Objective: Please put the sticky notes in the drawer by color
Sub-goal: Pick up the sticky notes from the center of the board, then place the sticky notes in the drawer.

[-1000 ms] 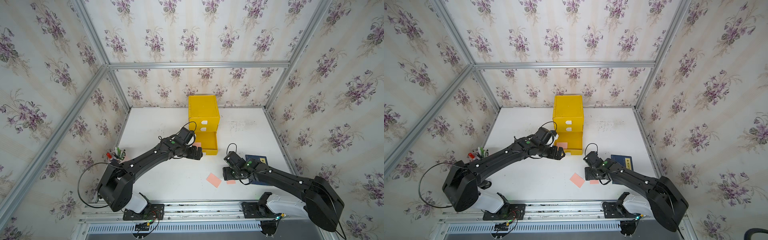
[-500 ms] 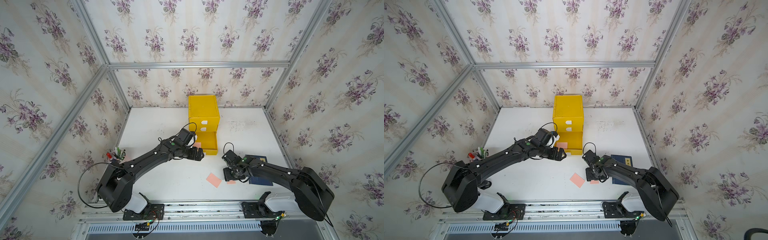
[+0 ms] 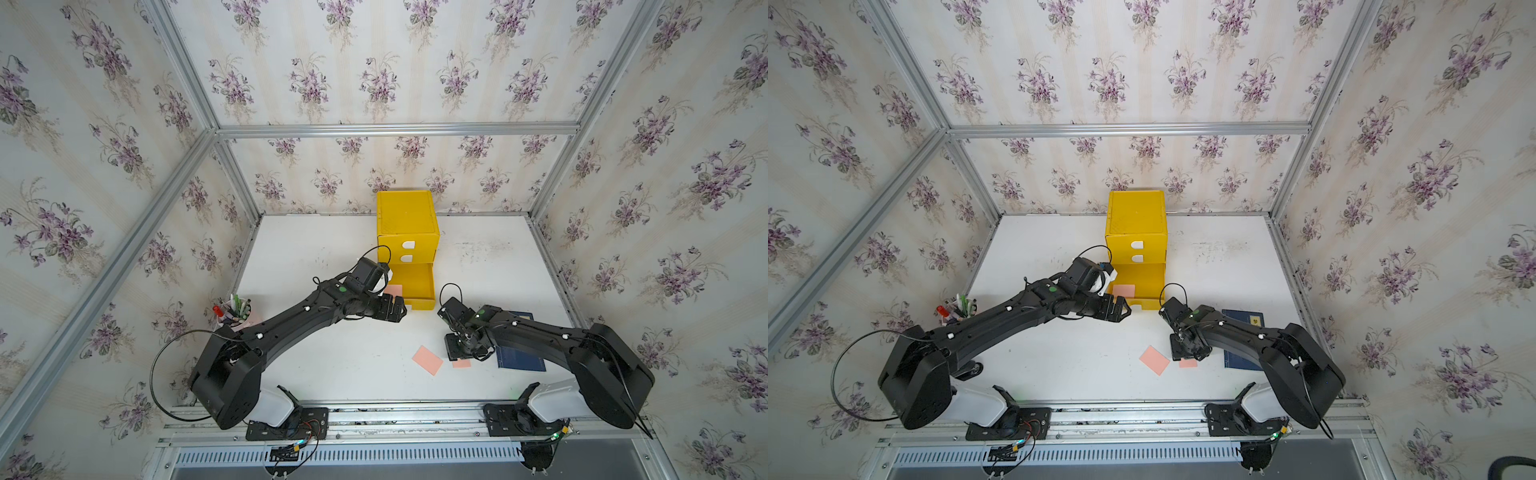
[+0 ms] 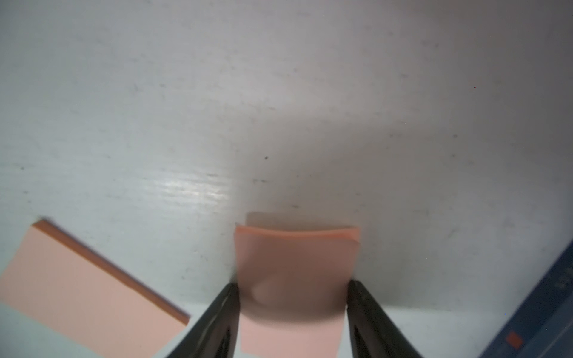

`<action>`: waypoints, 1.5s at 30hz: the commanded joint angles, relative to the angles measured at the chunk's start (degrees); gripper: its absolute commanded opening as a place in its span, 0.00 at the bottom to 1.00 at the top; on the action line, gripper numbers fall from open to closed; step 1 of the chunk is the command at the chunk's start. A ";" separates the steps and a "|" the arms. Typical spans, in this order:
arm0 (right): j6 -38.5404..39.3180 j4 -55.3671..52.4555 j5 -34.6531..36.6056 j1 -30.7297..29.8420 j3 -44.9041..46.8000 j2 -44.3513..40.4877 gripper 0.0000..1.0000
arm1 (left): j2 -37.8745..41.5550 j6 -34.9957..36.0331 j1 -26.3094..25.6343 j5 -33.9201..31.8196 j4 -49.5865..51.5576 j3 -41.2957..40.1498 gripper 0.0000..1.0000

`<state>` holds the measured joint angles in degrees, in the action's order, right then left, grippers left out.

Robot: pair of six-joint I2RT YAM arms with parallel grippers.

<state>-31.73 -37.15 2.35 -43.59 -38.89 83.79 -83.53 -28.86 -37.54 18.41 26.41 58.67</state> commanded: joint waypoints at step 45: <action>62.16 9.85 9.07 3.94 -36.20 13.77 0.45 | 4.25 -2.03 6.53 7.89 -7.86 -8.09 0.97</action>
<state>24.05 -30.65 8.36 -39.68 -73.76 96.51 -79.59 -30.63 -31.11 26.24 19.84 51.00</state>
